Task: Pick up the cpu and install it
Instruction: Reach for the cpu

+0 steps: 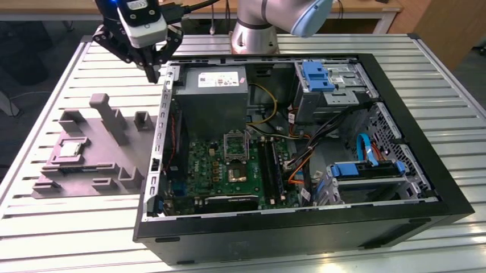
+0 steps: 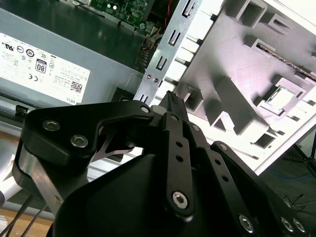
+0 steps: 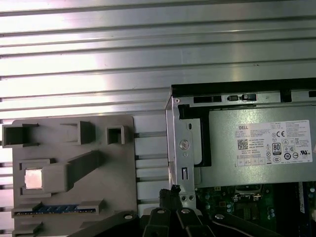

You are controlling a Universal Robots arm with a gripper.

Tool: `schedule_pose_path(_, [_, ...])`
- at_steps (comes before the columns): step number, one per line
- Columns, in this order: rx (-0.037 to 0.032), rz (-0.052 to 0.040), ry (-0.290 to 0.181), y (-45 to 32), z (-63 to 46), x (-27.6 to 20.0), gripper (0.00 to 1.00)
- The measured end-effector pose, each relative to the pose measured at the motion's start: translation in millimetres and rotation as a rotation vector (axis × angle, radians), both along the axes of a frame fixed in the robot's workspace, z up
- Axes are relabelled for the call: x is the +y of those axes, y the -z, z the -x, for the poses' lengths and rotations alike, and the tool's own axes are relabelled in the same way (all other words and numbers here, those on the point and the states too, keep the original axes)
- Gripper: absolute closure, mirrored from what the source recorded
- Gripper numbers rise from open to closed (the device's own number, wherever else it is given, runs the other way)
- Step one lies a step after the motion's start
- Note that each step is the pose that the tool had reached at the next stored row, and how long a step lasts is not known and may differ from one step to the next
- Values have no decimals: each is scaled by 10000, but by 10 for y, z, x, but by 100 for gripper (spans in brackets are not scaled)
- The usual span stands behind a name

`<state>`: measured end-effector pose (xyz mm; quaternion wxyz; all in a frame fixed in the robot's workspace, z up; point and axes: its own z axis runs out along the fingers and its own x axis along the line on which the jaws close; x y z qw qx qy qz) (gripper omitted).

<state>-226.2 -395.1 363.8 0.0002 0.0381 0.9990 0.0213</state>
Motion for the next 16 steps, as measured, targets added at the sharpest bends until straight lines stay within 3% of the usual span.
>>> schedule_pose_path(16, [1,0,0,7,127,0,89])
